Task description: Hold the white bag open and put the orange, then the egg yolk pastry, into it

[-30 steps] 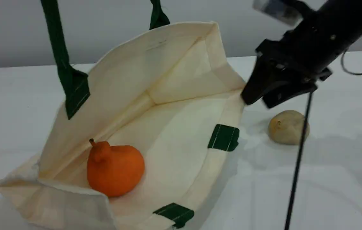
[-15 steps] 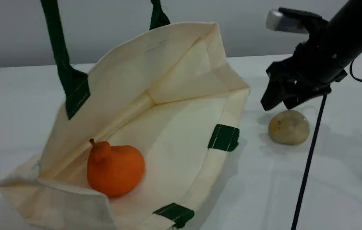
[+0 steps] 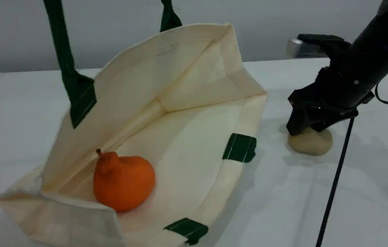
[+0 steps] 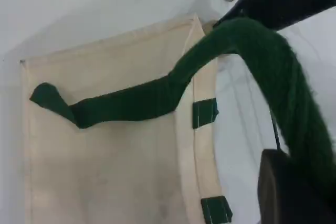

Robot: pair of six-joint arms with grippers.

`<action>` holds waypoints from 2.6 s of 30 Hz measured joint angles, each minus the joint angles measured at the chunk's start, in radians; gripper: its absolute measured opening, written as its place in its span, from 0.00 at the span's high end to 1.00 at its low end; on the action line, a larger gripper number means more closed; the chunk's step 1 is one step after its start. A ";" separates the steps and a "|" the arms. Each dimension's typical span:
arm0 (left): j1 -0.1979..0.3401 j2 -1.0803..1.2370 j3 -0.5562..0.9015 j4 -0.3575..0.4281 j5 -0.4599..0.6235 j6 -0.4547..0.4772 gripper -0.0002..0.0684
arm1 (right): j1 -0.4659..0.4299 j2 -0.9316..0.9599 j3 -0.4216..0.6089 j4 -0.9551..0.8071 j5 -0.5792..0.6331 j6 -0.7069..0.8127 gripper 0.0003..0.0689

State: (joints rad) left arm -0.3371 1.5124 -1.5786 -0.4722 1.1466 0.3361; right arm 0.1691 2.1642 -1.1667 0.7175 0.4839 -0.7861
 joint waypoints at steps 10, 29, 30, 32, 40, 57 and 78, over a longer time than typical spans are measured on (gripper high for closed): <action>0.000 0.000 0.000 0.000 0.000 0.001 0.88 | 0.000 0.003 0.002 -0.041 0.053 0.002 0.91; 0.000 0.000 0.000 0.000 -0.001 0.003 0.88 | -0.030 -0.251 0.004 -0.163 0.236 0.104 0.98; 0.000 0.000 0.000 0.000 -0.002 0.003 0.88 | -0.030 -0.257 0.004 -0.154 0.247 0.104 0.98; 0.000 0.000 0.000 0.000 -0.002 0.003 0.88 | -0.030 -0.260 0.004 -0.117 0.273 0.102 0.98; 0.000 0.000 0.000 0.000 -0.002 0.003 0.88 | -0.029 -0.260 0.004 0.142 0.434 -0.066 0.99; 0.000 0.000 0.000 0.000 -0.007 0.003 0.88 | 0.337 -0.255 0.003 0.445 0.270 -0.234 0.99; 0.000 0.000 0.000 0.000 -0.007 0.030 0.88 | 0.344 -0.320 0.003 0.285 0.224 -0.168 0.99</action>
State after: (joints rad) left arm -0.3371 1.5124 -1.5786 -0.4722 1.1393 0.3665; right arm 0.5129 1.8444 -1.1639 1.0024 0.7080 -0.9545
